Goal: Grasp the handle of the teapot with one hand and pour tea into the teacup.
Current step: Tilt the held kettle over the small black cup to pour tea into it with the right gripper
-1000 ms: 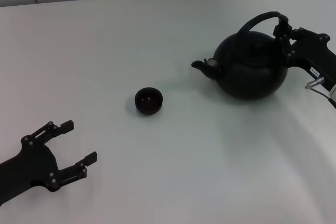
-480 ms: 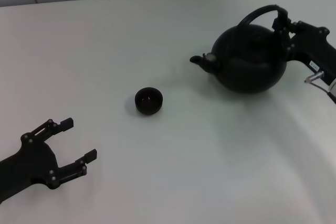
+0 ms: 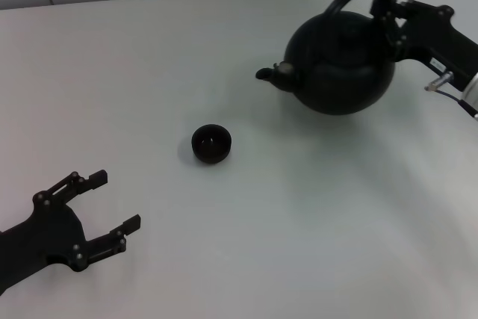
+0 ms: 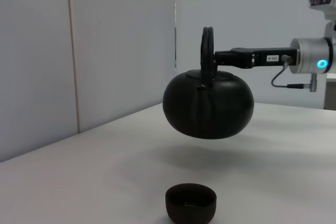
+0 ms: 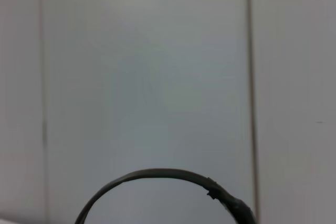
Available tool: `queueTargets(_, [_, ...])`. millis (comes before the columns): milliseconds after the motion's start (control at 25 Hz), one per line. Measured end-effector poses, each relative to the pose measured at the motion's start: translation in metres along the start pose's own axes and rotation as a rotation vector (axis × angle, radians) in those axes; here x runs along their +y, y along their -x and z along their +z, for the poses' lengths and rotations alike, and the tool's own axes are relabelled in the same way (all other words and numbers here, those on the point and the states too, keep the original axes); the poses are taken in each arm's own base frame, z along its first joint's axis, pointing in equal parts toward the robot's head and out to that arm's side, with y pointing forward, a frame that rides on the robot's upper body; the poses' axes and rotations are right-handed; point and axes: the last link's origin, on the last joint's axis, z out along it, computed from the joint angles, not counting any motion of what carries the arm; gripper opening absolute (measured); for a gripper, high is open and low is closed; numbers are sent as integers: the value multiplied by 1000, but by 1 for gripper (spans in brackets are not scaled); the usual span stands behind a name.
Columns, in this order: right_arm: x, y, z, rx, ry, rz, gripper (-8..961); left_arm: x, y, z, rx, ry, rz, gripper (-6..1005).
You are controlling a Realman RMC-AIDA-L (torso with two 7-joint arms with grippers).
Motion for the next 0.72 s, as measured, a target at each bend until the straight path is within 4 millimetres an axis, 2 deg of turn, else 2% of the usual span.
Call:
queueTargets(440, [3, 16, 35, 53, 128, -98, 89, 2, 2, -1, -1, -2, -7, 863])
queueTargets(720, [10, 22, 48, 56, 181, -117, 89, 2, 2, -1, 0, -2, -10, 863])
